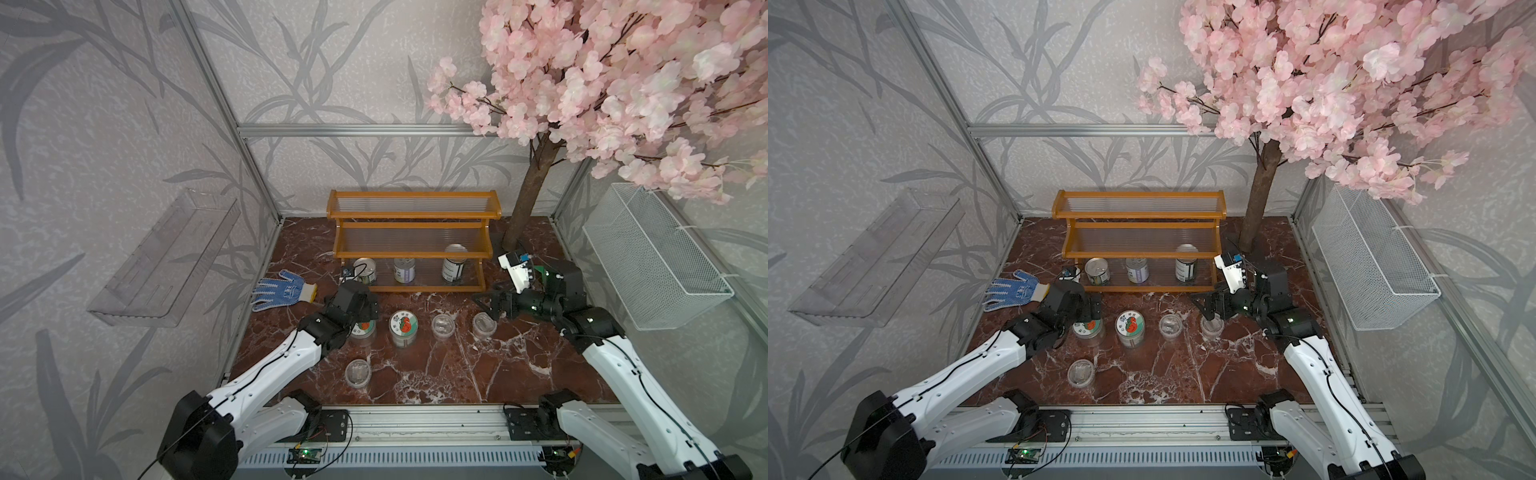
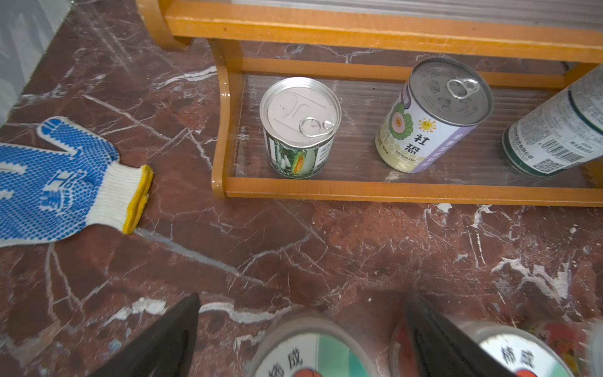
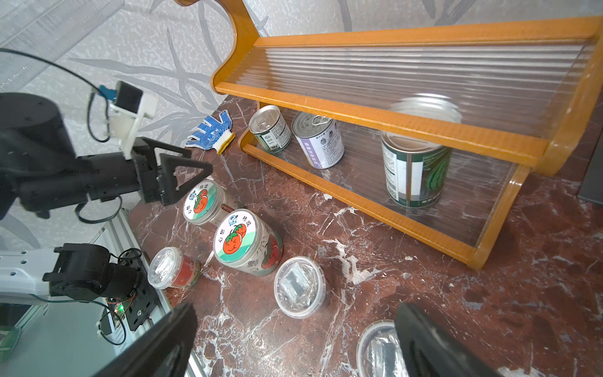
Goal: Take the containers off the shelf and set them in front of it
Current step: 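Pick up a container from the shelf.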
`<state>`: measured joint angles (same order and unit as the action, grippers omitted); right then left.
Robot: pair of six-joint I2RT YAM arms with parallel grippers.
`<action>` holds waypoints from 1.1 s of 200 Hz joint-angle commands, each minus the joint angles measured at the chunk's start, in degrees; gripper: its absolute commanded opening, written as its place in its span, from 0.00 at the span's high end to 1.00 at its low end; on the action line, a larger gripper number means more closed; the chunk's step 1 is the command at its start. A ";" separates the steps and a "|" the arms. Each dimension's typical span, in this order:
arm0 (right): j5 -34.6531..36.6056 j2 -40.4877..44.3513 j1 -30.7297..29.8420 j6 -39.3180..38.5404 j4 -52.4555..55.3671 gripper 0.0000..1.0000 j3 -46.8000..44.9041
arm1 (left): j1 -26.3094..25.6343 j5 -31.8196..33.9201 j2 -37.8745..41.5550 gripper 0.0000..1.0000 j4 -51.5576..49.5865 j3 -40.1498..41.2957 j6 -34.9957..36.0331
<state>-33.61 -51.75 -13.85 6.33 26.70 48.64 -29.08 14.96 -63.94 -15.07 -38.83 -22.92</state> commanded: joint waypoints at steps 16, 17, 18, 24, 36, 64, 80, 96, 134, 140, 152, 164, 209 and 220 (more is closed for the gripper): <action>1.03 0.86 -0.30 0.09 -2.09 0.01 -0.21 | 4.51 -4.71 -8.98 0.00 11.21 -3.18 8.16; 1.10 0.90 -0.30 0.09 -2.14 0.01 -0.17 | 4.62 -4.87 -9.17 0.00 11.43 -3.23 8.24; 1.14 0.88 -0.26 0.09 -2.16 0.01 -0.10 | 4.77 -4.99 -9.31 0.00 11.62 -3.25 8.33; 1.32 0.83 -0.26 -0.04 -2.03 0.01 -0.04 | 5.43 -6.01 -10.40 0.00 12.90 -3.27 8.62; 1.80 0.77 -0.26 -0.22 -2.13 0.01 0.14 | 6.16 -7.18 -12.60 0.00 15.02 -3.85 9.44; 2.09 0.21 -0.29 -0.24 -2.62 0.01 0.20 | 7.87 -9.38 -17.94 0.00 17.34 -5.08 10.24; 2.55 0.08 -0.22 -0.44 -2.63 0.01 0.31 | 8.81 -10.12 -19.95 0.00 19.33 -5.15 10.14; 3.02 0.03 -0.21 -0.65 -2.83 0.01 0.22 | 9.47 -12.12 -20.42 0.00 25.14 -3.24 9.75; 3.85 0.07 -0.21 -0.66 -3.11 0.01 0.06 | 10.72 -14.22 -24.31 0.00 27.14 -4.94 10.24; 4.05 0.08 -0.19 -0.70 -3.10 0.01 0.05 | 11.04 -14.41 -24.74 0.00 27.60 -4.85 10.26; 4.33 0.14 -0.22 -0.79 -3.06 0.01 -0.04 | 11.47 -14.69 -25.92 0.00 27.64 -5.44 10.26; 4.55 0.16 -0.20 -0.81 -3.11 0.01 0.04 | 11.65 -14.74 -26.95 0.00 27.72 -5.86 10.42; 5.39 0.26 -0.22 -1.09 -3.07 0.01 0.07 | 12.86 -14.26 -28.93 0.00 29.65 -6.68 10.95; 5.44 0.23 -0.22 -1.14 -3.22 0.01 0.05 | 13.04 -14.25 -29.23 0.00 30.26 -6.88 10.97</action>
<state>-28.91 -51.72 -13.89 5.93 24.67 48.64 -16.75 1.10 -92.05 13.32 -44.10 -12.86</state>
